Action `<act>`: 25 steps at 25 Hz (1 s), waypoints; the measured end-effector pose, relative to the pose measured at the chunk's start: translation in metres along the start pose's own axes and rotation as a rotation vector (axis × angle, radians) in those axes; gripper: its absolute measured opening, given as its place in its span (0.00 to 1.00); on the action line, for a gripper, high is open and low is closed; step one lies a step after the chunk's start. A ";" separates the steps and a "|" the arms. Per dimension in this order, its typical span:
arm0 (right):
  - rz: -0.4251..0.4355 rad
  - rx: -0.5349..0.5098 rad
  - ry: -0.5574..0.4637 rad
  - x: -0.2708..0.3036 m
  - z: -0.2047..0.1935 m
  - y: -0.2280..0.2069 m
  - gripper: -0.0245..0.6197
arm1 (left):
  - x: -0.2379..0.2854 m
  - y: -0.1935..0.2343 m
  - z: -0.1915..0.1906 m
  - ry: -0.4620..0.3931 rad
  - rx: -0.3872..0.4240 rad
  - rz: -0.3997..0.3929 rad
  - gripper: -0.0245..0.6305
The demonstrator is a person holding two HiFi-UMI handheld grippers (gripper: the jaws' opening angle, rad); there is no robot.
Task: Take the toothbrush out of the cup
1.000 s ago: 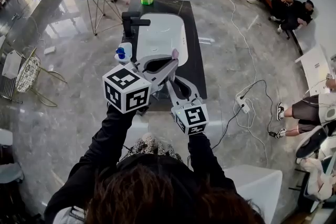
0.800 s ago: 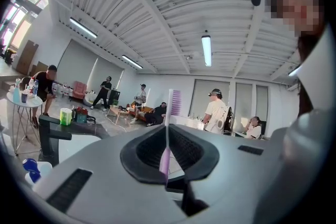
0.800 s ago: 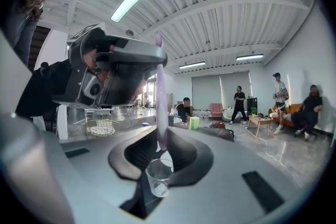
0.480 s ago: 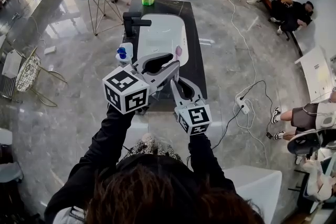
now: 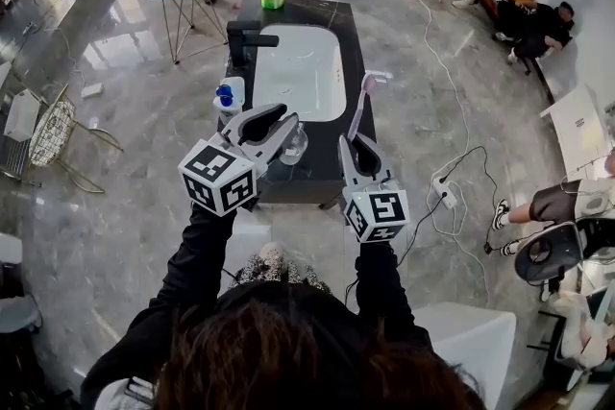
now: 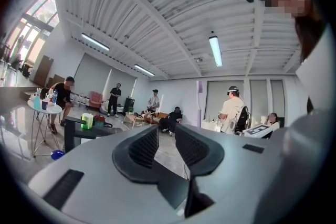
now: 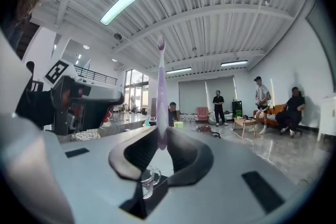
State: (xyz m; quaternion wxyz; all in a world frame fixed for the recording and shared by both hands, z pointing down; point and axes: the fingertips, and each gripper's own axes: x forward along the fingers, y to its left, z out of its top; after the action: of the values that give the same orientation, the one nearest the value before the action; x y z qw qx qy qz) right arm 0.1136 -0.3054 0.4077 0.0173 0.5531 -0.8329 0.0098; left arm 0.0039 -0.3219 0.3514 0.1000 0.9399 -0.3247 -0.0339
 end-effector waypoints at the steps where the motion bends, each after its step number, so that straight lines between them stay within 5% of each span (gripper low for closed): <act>1: -0.009 0.002 -0.005 -0.001 0.002 -0.004 0.13 | -0.001 0.002 -0.002 -0.001 0.003 0.008 0.19; 20: -0.059 -0.007 -0.044 -0.008 0.019 -0.024 0.13 | -0.004 0.025 -0.033 0.035 0.204 0.197 0.05; 25: -0.063 -0.011 -0.054 -0.010 0.021 -0.024 0.13 | -0.009 0.033 -0.048 0.052 0.179 0.231 0.05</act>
State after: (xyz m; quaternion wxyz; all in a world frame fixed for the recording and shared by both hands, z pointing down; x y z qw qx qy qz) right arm 0.1391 -0.3061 0.3864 -0.0018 0.5789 -0.8153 -0.0103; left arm -0.0171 -0.3335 0.4057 0.0275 0.9020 -0.4298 0.0313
